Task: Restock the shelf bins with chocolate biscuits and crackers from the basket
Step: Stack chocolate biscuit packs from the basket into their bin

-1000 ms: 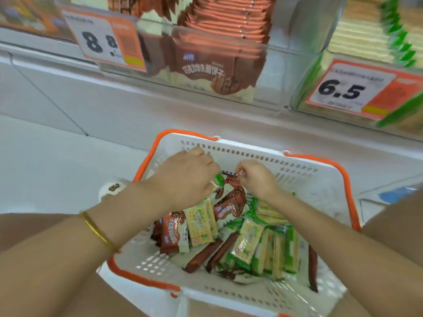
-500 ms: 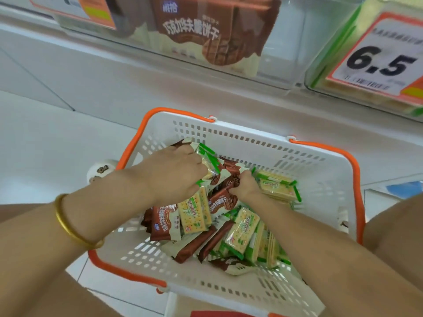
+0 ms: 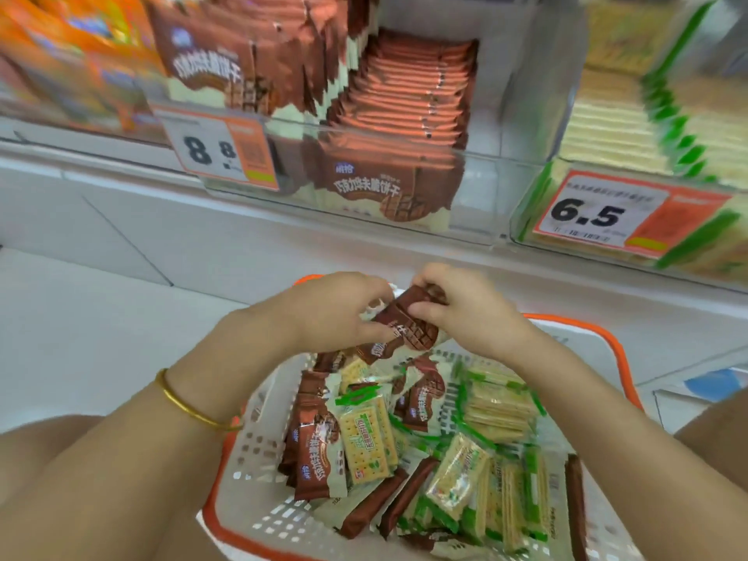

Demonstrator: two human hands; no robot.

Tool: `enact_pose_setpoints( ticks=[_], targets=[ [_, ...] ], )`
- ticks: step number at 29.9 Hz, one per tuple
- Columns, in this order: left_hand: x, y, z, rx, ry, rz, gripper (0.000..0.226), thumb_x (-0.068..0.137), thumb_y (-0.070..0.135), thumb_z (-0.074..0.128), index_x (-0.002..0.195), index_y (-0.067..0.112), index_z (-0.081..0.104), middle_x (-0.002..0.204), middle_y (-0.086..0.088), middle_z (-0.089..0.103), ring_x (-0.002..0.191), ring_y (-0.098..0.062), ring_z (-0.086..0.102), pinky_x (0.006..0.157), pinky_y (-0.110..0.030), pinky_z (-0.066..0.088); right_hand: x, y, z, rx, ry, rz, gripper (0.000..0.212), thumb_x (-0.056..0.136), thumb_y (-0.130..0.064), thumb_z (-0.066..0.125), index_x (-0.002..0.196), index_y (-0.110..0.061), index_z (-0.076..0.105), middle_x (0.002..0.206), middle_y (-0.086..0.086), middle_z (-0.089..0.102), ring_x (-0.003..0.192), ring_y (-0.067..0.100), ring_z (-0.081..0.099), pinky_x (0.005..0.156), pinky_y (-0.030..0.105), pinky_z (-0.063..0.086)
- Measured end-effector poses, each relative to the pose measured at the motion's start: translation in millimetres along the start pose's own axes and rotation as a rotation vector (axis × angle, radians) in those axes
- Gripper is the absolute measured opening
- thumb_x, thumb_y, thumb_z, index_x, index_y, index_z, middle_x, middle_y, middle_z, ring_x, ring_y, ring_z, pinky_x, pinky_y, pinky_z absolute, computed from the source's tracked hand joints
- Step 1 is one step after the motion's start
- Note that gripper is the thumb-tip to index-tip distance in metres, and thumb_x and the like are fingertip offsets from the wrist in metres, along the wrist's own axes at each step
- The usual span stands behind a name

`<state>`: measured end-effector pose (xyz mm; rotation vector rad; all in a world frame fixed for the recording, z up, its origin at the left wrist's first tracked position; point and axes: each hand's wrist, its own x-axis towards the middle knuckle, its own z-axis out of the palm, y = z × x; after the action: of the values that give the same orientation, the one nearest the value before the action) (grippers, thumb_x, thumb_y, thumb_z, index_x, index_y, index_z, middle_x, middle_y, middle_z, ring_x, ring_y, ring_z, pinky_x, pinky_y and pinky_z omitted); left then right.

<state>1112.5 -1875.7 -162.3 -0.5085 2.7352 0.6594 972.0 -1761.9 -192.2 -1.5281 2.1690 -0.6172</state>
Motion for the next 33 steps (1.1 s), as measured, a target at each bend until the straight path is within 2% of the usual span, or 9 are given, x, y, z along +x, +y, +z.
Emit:
enact_pose_setpoints(
  ticks=[3,5,8,10,12,16,20,29,33],
  targets=[
    [-24.4,-1.0,-37.7,-0.234,0.190,0.026,0.018,0.084,0.027,0.070,0.099,0.028,0.060,0.094,0.006,0.065,0.086,-0.006,0.060,0.074,-0.020,0.048,-6.4,-47.7,-25.9,0.182,0.251,-0.116,0.016,0.087,-0.019,0.065,0.088,-0.027,0.051,0.076,-0.017,0.052,0.077,0.007,0.051,0.068,0.024,0.038],
    [-42.5,-7.7,-62.3,-0.330,0.386,0.053,0.019,0.081,0.018,0.073,0.090,0.028,0.060,0.086,0.009,0.063,0.075,-0.001,0.058,0.066,-0.011,0.046,-3.1,-74.6,-40.4,0.301,0.372,-0.163,0.020,0.086,-0.014,0.065,0.084,-0.028,0.052,0.076,-0.017,0.054,0.072,0.000,0.051,0.067,0.016,0.040],
    [-61.5,-23.4,-88.7,-0.279,0.855,0.105,0.030,0.079,0.019,0.074,0.104,0.026,0.061,0.100,0.015,0.060,0.092,0.007,0.055,0.083,-0.008,0.041,16.0,-107.9,-58.4,0.502,0.559,-0.232,0.025,0.086,-0.006,0.063,0.082,-0.028,0.051,0.074,-0.017,0.053,0.069,-0.007,0.053,0.067,0.010,0.042],
    [-64.1,-36.0,-98.0,-0.110,1.148,0.063,0.046,0.078,0.027,0.068,0.122,0.020,0.055,0.120,0.012,0.051,0.115,-0.005,0.046,0.100,-0.025,0.037,35.8,-126.7,-68.7,0.533,0.676,-0.268,0.022,0.086,-0.006,0.062,0.084,-0.025,0.051,0.075,-0.016,0.054,0.070,-0.005,0.053,0.070,0.012,0.043],
    [-62.3,-47.0,-102.5,-0.058,1.285,-0.008,0.053,0.079,0.024,0.063,0.129,0.012,0.050,0.132,0.000,0.048,0.126,-0.018,0.041,0.106,-0.036,0.032,57.5,-143.0,-75.7,0.518,0.765,-0.301,0.018,0.086,-0.009,0.061,0.086,-0.024,0.051,0.077,-0.016,0.054,0.074,-0.002,0.054,0.073,0.017,0.046],
    [-52.6,-60.2,-98.6,-0.051,1.247,-0.152,0.055,0.082,0.009,0.059,0.135,0.009,0.045,0.142,-0.013,0.039,0.134,-0.027,0.033,0.109,-0.026,0.020,93.9,-164.5,-69.0,0.396,0.770,-0.301,0.011,0.087,-0.014,0.061,0.091,-0.020,0.052,0.086,-0.013,0.052,0.079,0.002,0.050,0.068,0.009,0.038],
    [-46.2,-66.4,-90.9,-0.044,1.113,-0.268,0.056,0.086,0.008,0.058,0.140,0.007,0.040,0.148,-0.015,0.030,0.137,-0.031,0.027,0.110,-0.036,0.024,105.4,-163.1,-52.5,-0.010,0.774,-0.155,0.018,0.085,-0.032,0.066,0.099,-0.024,0.059,0.097,-0.008,0.052,0.088,0.014,0.050,0.070,0.029,0.037],
    [-45.0,-66.3,-85.8,0.040,0.979,-0.284,0.067,0.086,0.006,0.056,0.147,0.014,0.030,0.155,-0.015,0.020,0.140,-0.032,0.022,0.110,-0.045,0.025,104.8,-164.1,-51.9,-0.119,0.697,-0.173,0.028,0.088,-0.036,0.063,0.107,-0.021,0.050,0.101,-0.003,0.046,0.080,0.019,0.052,0.062,0.030,0.036],
    [-46.8,-58.0,-81.0,0.107,1.083,-0.271,0.058,0.082,0.002,0.057,0.138,0.006,0.043,0.145,-0.019,0.037,0.130,-0.038,0.034,0.104,-0.049,0.031,90.3,-150.7,-61.3,0.027,0.697,-0.203,0.031,0.087,-0.037,0.064,0.110,-0.024,0.048,0.099,-0.005,0.050,0.078,0.011,0.051,0.063,0.030,0.039]
  ],
)
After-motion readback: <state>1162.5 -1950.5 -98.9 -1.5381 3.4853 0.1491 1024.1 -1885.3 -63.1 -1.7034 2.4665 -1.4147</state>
